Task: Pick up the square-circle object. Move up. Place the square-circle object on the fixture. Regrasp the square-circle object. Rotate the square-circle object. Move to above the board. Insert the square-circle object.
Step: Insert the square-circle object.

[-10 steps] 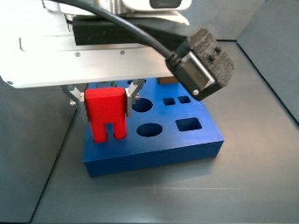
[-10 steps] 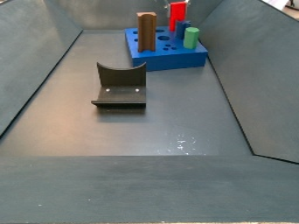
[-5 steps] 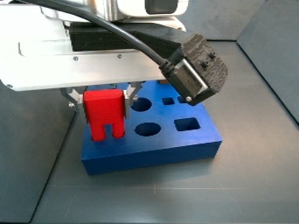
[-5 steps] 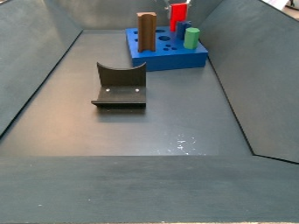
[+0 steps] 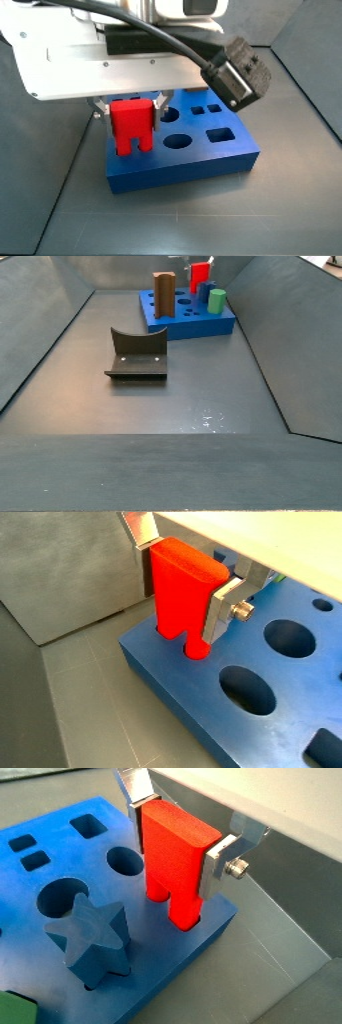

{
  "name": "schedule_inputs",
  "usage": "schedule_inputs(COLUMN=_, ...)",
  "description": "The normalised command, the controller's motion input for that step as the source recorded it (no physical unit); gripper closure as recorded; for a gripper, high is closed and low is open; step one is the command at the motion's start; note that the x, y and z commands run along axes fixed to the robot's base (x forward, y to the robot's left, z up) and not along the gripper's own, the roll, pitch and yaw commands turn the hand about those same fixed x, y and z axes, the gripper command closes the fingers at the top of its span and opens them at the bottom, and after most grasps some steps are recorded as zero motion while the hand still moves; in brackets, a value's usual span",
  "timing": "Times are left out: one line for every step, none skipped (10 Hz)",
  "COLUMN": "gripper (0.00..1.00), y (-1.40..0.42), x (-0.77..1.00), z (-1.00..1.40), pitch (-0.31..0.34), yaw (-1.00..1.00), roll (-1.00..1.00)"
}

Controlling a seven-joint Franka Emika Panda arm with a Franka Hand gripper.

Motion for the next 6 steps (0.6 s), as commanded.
schedule_inputs(gripper=1.0, y=-0.08, x=-0.04, z=-0.65, pitch=-0.136, yaw=0.01, roll=0.23)
schedule_inputs(gripper=1.0, y=-0.07, x=0.0, z=-0.77, pitch=-0.163, yaw=0.01, roll=0.19)
schedule_inputs(gripper=1.0, y=-0.06, x=0.0, z=-0.8, pitch=-0.17, yaw=0.0, roll=0.15)
schedule_inputs(gripper=1.0, y=-0.11, x=0.03, z=-0.82, pitch=-0.196, yaw=0.0, roll=0.09)
schedule_inputs(gripper=1.0, y=-0.12, x=0.04, z=-0.83, pitch=-0.199, yaw=0.0, roll=0.09)
schedule_inputs(gripper=1.0, y=-0.13, x=0.03, z=-0.89, pitch=-0.177, yaw=0.0, roll=0.08)
